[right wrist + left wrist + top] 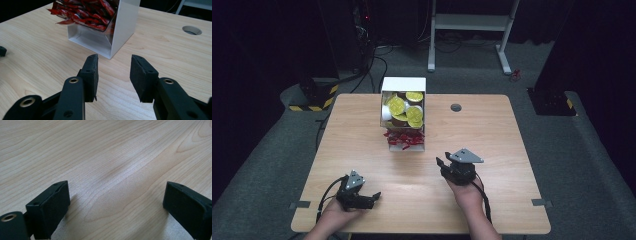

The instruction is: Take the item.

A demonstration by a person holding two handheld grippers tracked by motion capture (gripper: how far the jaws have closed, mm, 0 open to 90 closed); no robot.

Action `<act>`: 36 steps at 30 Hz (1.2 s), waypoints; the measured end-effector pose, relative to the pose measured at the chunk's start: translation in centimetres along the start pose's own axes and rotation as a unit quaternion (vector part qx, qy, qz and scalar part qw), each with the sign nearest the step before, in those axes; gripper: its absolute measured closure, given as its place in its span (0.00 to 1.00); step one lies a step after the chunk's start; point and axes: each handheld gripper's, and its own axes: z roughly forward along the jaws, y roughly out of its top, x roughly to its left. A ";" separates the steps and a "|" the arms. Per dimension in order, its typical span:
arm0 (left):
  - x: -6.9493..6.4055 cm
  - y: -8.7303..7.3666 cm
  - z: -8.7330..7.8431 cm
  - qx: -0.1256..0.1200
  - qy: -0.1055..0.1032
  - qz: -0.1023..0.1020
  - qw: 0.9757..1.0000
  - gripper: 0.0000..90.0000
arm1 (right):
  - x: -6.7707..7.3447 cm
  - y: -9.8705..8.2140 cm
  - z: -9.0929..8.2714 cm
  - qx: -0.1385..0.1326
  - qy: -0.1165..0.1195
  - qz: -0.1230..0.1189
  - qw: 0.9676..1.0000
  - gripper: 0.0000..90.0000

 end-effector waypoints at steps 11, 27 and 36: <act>-0.1 0.0 0.1 -0.001 -0.001 -0.006 1.000 0.08 | 0.8 1.0 -0.2 -0.012 -0.010 -0.025 1.000 0.66; -0.1 0.0 0.1 0.003 -0.003 -0.001 1.000 0.06 | 1.3 1.8 1.0 -0.010 -0.008 -0.039 0.999 0.66; -0.1 0.1 0.2 0.004 -0.006 0.002 1.000 0.05 | 1.6 2.5 1.4 -0.017 -0.013 -0.051 0.998 0.70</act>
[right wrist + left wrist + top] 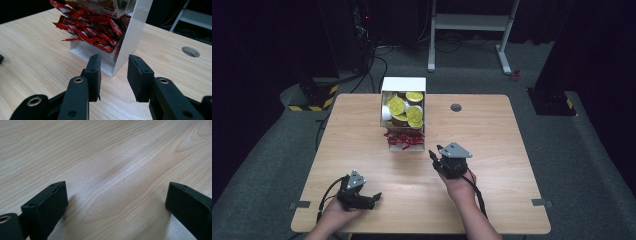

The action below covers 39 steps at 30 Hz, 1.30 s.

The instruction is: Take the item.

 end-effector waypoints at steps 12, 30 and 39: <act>0.0 0.0 0.0 0.000 0.003 0.003 1.000 0.05 | 0.4 1.3 1.3 0.000 0.007 -0.003 1.000 0.66; 0.0 0.0 0.0 0.000 0.004 0.003 1.000 0.05 | -0.1 3.6 3.8 0.012 -0.017 -0.013 1.000 0.58; 0.0 0.0 0.0 -0.001 0.003 0.001 1.000 0.05 | -0.3 3.5 5.3 0.026 -0.018 -0.020 0.999 0.70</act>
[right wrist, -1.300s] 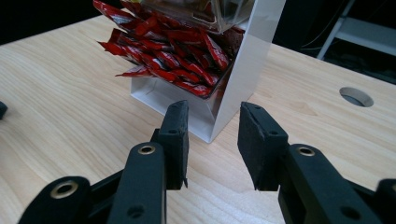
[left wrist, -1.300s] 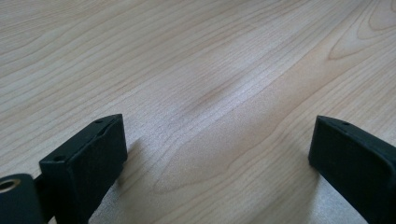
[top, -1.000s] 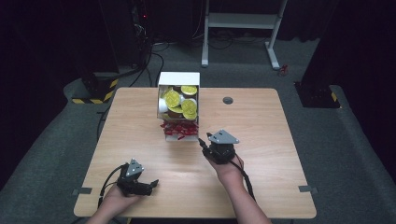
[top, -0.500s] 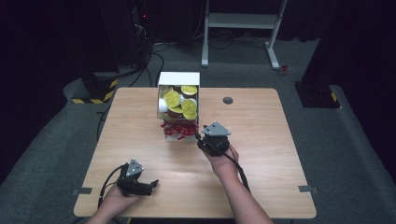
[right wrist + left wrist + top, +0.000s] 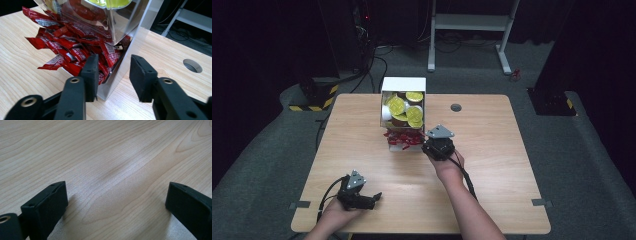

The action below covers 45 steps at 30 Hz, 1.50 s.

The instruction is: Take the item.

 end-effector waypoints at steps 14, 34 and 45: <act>0.0 0.0 0.0 -0.001 0.000 -0.001 1.000 0.05 | 0.6 0.5 2.0 0.001 -0.008 -0.013 1.000 0.82; 0.0 0.0 0.0 -0.001 -0.001 -0.001 1.000 0.05 | 0.6 0.4 2.0 0.005 -0.001 -0.017 1.000 0.97; 0.0 0.0 0.0 -0.001 -0.001 -0.001 1.000 0.05 | 0.7 0.0 0.3 -0.005 0.009 -0.011 1.000 0.98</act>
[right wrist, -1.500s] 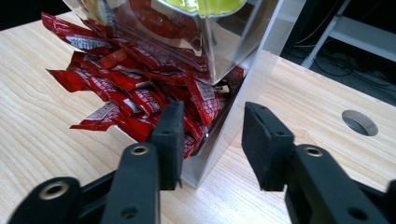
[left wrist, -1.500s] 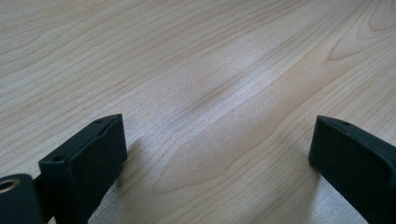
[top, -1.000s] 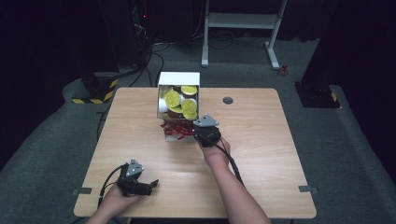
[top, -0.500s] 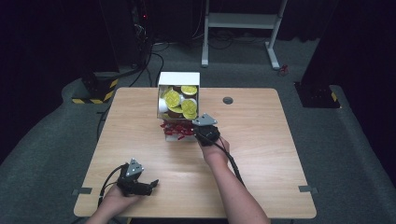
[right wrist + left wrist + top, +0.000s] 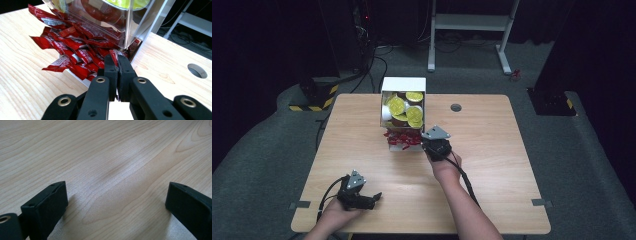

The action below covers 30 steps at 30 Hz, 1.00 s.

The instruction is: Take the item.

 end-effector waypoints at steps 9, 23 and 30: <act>0.0 0.0 0.0 0.000 -0.001 -0.001 1.000 0.05 | 0.2 0.1 -1.5 -0.009 0.007 0.003 1.000 0.98; 0.0 0.0 0.0 0.002 -0.002 0.001 1.000 0.05 | 0.5 -0.4 -4.5 -0.042 0.017 0.013 0.999 0.98; 0.0 0.0 0.0 0.002 -0.001 0.000 1.000 0.05 | 0.7 -0.6 -6.0 -0.058 0.018 0.006 0.998 0.98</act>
